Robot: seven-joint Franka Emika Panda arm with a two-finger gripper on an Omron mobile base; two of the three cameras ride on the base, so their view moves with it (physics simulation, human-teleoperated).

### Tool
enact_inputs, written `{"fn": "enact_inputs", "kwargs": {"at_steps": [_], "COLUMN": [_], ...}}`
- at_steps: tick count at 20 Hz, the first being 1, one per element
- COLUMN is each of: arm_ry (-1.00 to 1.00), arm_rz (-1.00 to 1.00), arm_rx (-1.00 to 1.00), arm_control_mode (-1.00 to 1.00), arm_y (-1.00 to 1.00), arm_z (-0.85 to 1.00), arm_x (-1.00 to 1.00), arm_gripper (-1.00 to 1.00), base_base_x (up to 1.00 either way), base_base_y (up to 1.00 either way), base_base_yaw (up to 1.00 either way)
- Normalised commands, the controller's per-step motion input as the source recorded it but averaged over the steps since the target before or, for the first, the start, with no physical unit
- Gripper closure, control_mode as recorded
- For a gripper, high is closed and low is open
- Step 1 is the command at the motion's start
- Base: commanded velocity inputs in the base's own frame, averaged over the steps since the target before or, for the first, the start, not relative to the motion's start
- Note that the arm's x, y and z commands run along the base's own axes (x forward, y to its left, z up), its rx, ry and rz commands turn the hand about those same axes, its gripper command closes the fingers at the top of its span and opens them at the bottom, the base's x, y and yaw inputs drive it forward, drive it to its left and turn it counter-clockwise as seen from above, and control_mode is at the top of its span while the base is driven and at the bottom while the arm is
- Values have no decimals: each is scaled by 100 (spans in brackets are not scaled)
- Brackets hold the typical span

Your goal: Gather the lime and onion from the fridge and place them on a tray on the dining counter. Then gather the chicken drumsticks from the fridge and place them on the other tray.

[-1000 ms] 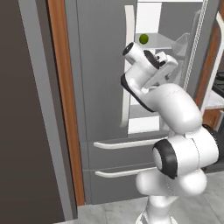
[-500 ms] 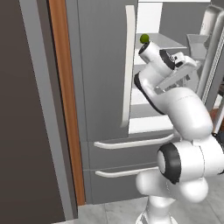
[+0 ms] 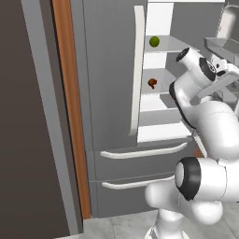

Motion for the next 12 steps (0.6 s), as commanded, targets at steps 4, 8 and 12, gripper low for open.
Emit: {"fn": "enact_inputs", "kwargs": {"at_steps": [4, 8, 12], "arm_ry": [0, 0, -10], "arm_rz": [-8, -6, -2], "arm_rx": [0, 0, 0], "arm_control_mode": [-100, -100, -100], "arm_y": [-100, -96, -31], "arm_z": [0, 0, 0], "arm_x": [-19, -19, -55], "arm_gripper": [-100, -100, -100], "base_base_x": [0, 0, 0], "base_base_y": [0, 0, 0], "base_base_yaw": [0, 0, 0]}}
